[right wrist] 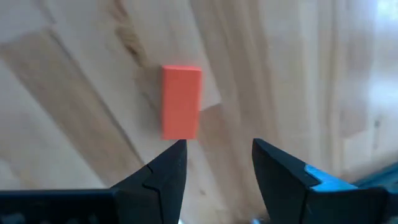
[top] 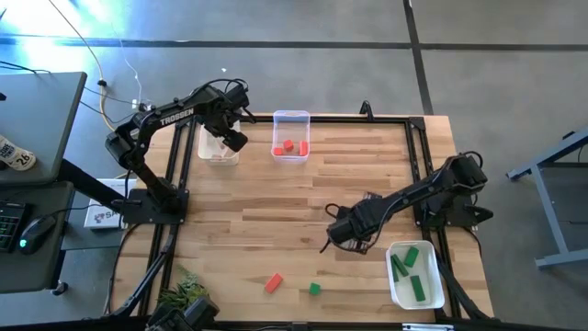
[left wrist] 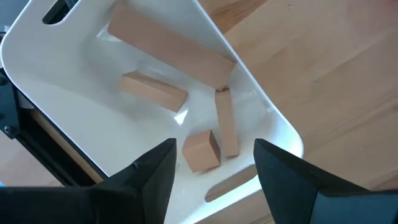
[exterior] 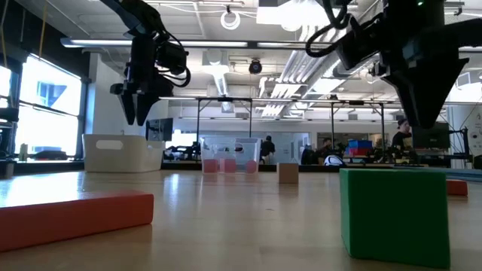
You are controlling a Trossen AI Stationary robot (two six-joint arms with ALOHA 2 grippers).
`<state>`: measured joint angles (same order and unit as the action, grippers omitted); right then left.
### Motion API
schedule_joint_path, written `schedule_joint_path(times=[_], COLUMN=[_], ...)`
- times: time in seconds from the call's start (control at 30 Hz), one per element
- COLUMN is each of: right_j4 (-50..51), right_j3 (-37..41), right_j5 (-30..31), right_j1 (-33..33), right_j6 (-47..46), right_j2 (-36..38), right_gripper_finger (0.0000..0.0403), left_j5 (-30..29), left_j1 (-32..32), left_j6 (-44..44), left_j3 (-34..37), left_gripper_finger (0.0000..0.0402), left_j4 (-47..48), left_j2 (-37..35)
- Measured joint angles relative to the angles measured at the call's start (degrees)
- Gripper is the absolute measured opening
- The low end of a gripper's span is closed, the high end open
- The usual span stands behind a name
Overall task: Sort & place blocks by color
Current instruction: Put the orange block into the transparent bin
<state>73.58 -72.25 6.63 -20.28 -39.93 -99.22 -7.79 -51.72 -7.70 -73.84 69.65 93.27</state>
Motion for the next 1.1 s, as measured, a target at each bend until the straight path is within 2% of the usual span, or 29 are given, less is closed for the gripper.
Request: schedule_joint_path(times=[0.47, 0.7, 0.93, 1.1], right_j4=[6.78, 0.53, -11.14, -22.14], right_j3=[0.29, 10.07, 16.69, 21.68], right_j5=[5.46, 1.50, -2.48, -7.67], right_j1=[3.62, 6.02, 7.95, 8.66], right_j6=[6.08, 4.99, 5.30, 4.71], right_j2=[0.37, 8.93, 18.41, 21.61], right_gripper_finger=[0.0169, 0.0169, 0.0169, 0.0169], left_j5=[-0.09, -0.14, -0.14, -0.20], left_j1=[0.00, 0.00, 0.00, 0.01], left_j6=[1.46, 1.46, 1.41, 1.16], left_j3=[0.00, 0.00, -0.02, -0.02], left_gripper_finger=[0.0203, 0.0204, 0.0203, 0.0204], left_j4=[-0.71, -2.28, -3.37, -3.34], left_j2=[-0.02, -0.04, -0.04, -0.04])
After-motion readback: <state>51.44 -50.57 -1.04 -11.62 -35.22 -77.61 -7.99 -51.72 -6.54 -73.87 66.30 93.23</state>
